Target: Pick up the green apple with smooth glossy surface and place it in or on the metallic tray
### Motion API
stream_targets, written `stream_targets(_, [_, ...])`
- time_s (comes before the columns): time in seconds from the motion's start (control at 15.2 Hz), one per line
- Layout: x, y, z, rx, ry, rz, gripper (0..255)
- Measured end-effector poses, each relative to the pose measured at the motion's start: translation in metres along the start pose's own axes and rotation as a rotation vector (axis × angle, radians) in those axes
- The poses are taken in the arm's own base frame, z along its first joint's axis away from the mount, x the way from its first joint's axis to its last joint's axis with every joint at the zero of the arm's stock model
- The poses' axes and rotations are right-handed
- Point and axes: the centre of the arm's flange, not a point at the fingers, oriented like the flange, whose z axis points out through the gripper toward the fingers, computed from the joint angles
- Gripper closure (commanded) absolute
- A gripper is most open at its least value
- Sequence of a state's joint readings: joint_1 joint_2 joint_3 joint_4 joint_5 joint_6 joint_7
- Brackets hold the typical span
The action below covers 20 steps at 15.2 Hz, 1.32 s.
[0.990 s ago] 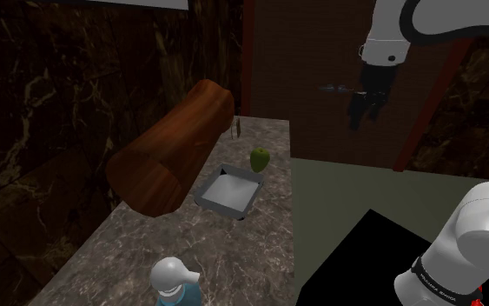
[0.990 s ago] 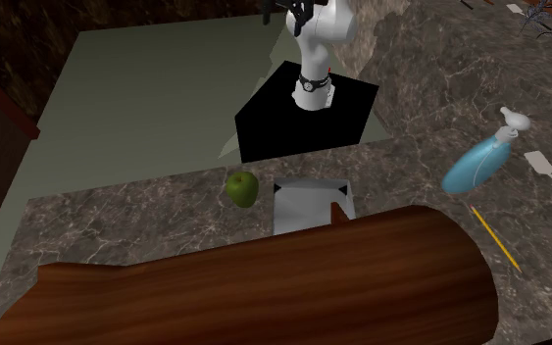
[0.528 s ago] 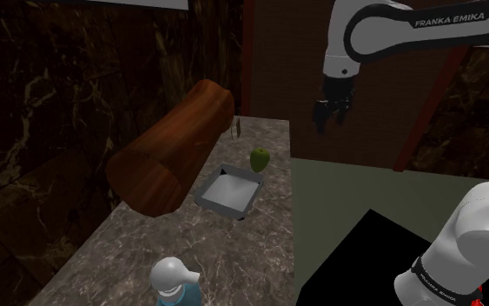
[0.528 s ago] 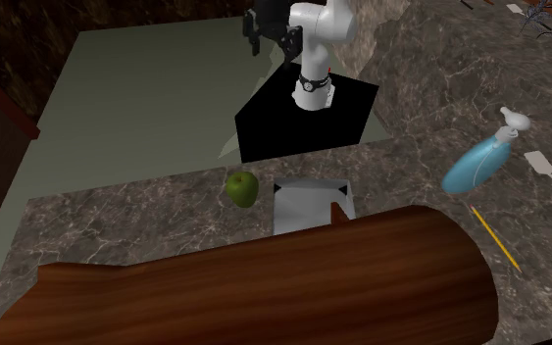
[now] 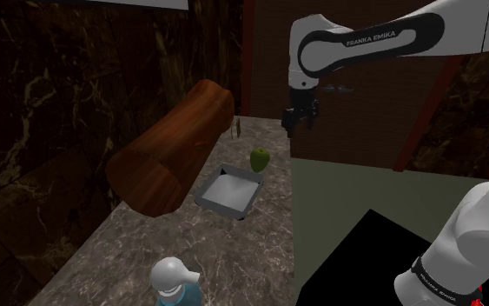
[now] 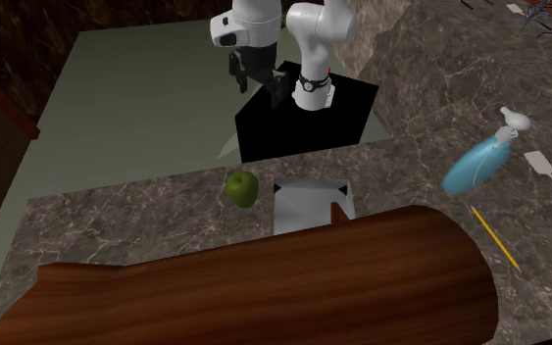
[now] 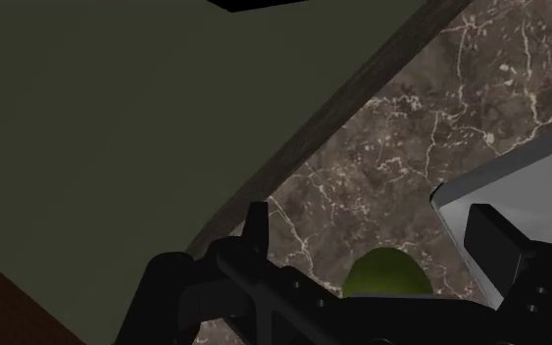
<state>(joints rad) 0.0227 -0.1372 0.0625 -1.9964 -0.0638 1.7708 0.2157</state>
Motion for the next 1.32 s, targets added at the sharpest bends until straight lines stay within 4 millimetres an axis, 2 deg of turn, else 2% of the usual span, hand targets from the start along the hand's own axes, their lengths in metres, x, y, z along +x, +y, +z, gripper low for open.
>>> stream_targets(0.53, [0.095,-0.029,0.042,-0.011,-0.032,0.008,0])
stream_targets(1.06, [0.192,-0.058,0.093,-0.022,-0.063,0.016,0])
stream_targets(1.32, [0.199,-0.060,0.114,-0.024,-0.067,0.018,0])
